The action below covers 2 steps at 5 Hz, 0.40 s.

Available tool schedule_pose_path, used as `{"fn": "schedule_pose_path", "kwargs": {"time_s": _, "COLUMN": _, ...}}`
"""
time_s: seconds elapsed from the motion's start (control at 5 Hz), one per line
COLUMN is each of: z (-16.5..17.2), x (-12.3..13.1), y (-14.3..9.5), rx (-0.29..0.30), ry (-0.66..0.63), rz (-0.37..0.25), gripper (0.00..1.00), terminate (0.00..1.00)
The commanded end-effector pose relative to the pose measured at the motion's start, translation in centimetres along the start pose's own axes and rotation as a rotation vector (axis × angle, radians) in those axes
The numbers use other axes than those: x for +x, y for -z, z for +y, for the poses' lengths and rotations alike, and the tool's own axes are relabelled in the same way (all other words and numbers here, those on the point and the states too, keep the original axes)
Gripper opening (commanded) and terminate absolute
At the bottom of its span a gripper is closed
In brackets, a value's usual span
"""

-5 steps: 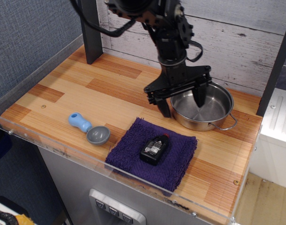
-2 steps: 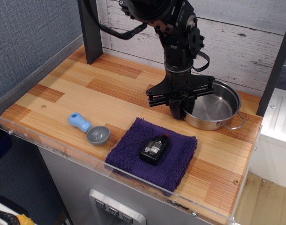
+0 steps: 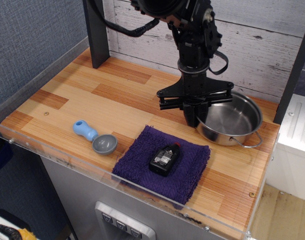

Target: Adjust the pan

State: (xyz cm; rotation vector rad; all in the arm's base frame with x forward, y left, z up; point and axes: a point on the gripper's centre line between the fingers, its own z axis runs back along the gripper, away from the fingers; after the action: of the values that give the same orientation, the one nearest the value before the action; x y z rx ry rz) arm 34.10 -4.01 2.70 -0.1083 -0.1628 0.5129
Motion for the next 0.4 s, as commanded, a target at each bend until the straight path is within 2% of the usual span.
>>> {"fn": "schedule_pose_path", "kwargs": {"time_s": 0.0, "z": 0.3, "x": 2.0, "y": -6.0, "rx": -0.146, "ry": 0.071, "rz": -0.078, "gripper": 0.00, "terminate": 0.00}}
{"fn": "schedule_pose_path", "kwargs": {"time_s": 0.2, "z": 1.3, "x": 2.4, "y": -8.7, "rx": -0.183, "ry": 0.093, "rz": -0.091, "gripper": 0.00, "terminate": 0.00}}
